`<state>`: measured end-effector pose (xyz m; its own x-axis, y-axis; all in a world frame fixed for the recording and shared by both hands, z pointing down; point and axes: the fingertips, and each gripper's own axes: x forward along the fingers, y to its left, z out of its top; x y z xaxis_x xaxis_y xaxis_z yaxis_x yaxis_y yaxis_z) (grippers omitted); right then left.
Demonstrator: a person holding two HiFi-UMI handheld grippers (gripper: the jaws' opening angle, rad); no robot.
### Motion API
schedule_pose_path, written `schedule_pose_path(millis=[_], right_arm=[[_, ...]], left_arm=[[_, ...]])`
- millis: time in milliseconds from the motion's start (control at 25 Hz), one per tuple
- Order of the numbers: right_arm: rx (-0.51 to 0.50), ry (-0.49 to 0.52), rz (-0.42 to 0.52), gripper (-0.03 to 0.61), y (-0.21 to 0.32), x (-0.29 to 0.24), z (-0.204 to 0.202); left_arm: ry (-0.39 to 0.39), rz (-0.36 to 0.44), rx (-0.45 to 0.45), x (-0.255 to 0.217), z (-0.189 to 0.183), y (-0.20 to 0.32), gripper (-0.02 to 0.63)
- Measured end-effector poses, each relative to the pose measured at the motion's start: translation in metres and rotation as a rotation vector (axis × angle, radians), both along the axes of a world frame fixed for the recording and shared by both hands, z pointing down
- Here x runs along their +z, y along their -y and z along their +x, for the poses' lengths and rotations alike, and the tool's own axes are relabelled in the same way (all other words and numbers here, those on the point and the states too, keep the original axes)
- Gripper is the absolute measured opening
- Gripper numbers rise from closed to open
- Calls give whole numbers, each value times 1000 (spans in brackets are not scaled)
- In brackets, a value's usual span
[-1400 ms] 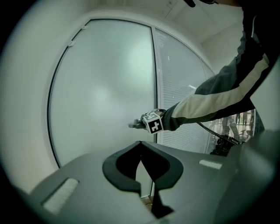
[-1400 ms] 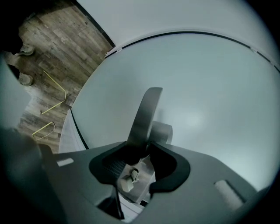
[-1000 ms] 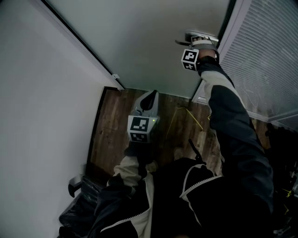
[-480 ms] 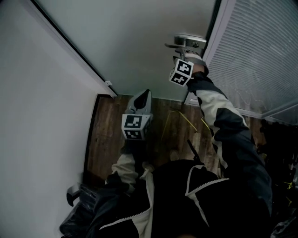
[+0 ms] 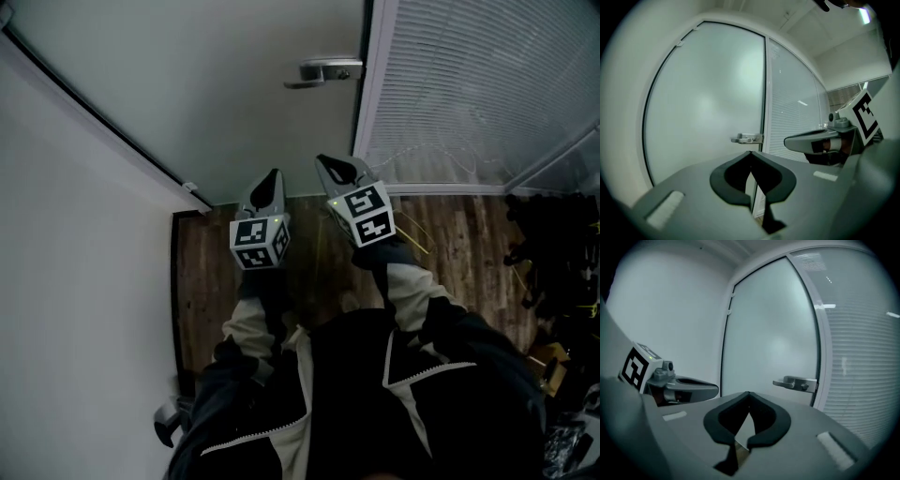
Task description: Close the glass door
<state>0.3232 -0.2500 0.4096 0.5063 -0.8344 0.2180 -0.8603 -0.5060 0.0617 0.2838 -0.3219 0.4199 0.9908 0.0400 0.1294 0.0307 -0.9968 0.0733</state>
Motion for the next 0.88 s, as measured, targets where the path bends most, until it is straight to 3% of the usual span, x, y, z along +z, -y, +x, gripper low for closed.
schedule_pose_path(millis=[280, 880], right_arm=[[92, -4, -55, 2, -29, 11, -4], [107, -35, -104, 2, -30, 13, -13]], left_arm=[[-11, -10, 44, -1, -4, -18, 0], [-24, 18, 45, -13, -15, -21, 0]])
